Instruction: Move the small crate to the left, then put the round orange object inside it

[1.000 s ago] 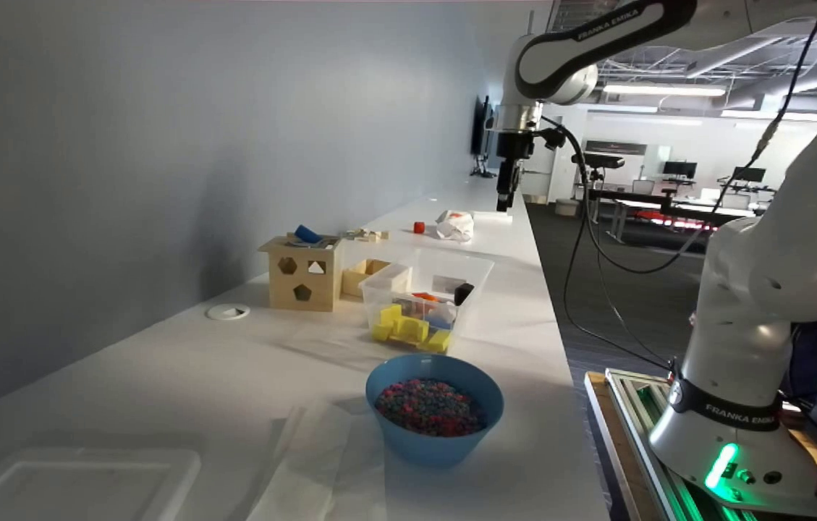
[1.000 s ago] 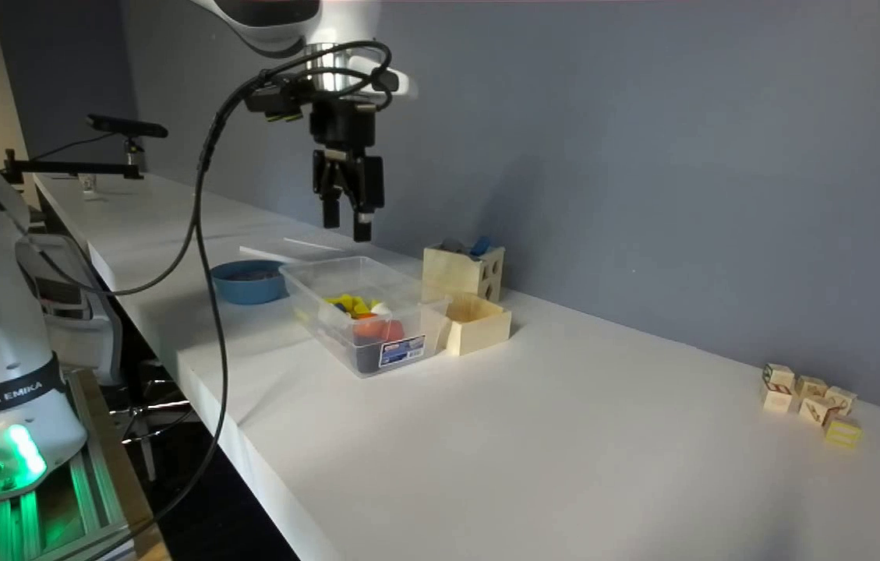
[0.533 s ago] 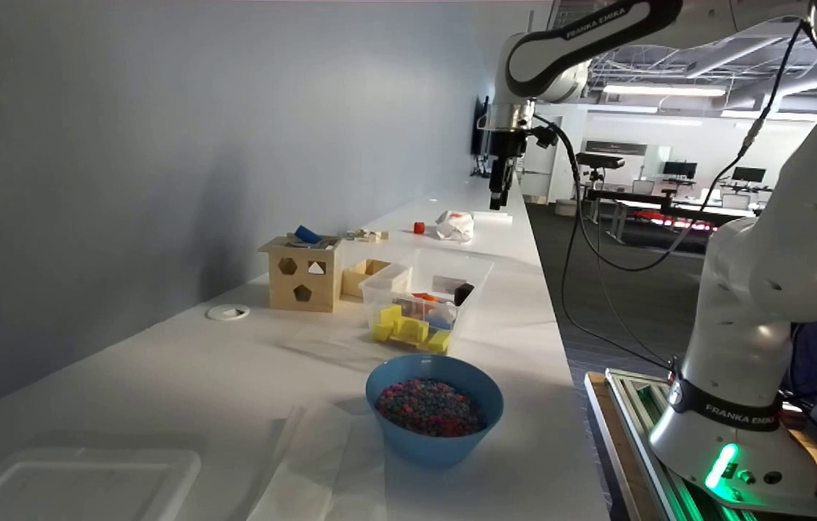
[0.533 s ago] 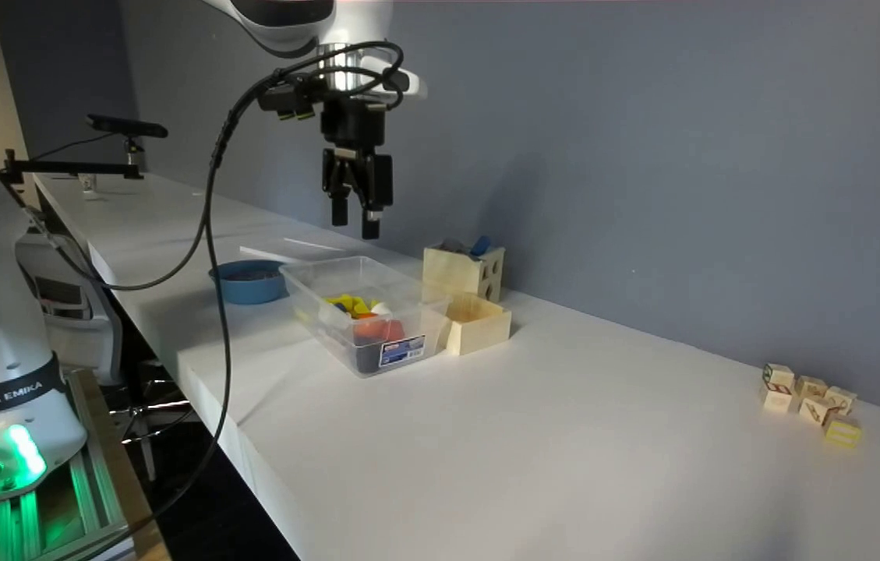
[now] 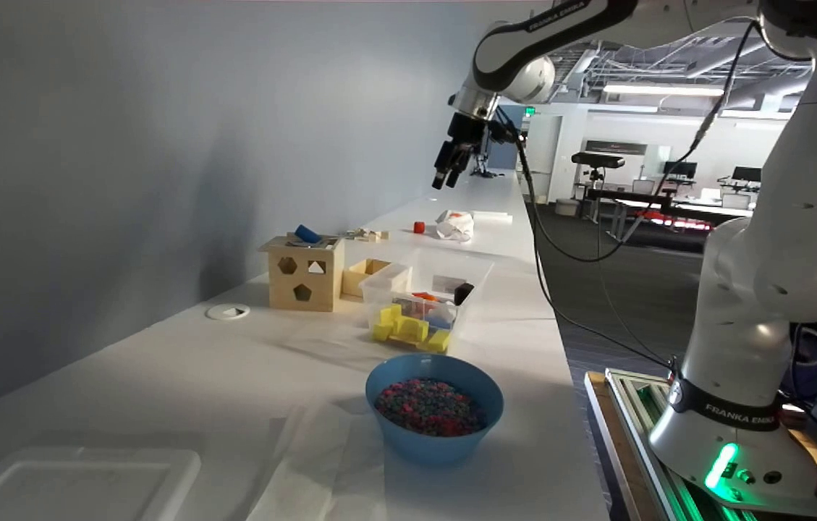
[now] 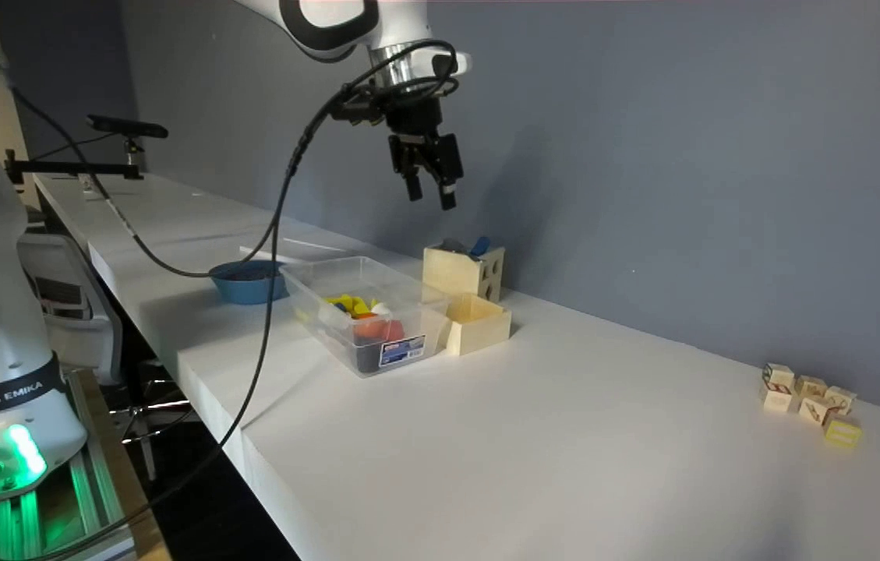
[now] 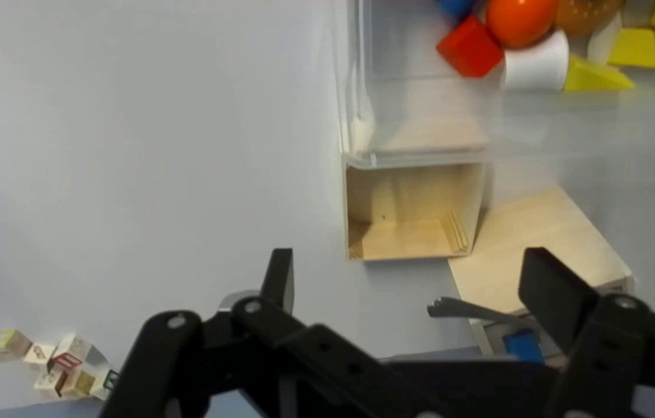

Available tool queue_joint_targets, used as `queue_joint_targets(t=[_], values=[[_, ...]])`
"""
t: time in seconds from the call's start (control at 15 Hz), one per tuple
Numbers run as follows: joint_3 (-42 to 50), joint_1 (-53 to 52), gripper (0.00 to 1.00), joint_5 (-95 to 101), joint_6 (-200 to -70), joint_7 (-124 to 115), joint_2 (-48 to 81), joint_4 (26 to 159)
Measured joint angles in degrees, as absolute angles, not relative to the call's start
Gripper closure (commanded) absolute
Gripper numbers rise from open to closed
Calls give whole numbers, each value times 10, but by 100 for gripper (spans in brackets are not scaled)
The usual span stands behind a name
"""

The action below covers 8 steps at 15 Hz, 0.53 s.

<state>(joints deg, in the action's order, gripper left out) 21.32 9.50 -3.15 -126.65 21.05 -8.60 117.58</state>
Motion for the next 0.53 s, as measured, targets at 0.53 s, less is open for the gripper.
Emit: queue_joint_targets(t=[0.53], values=[[151,91,0,-66,-1266,211,49,1057]])
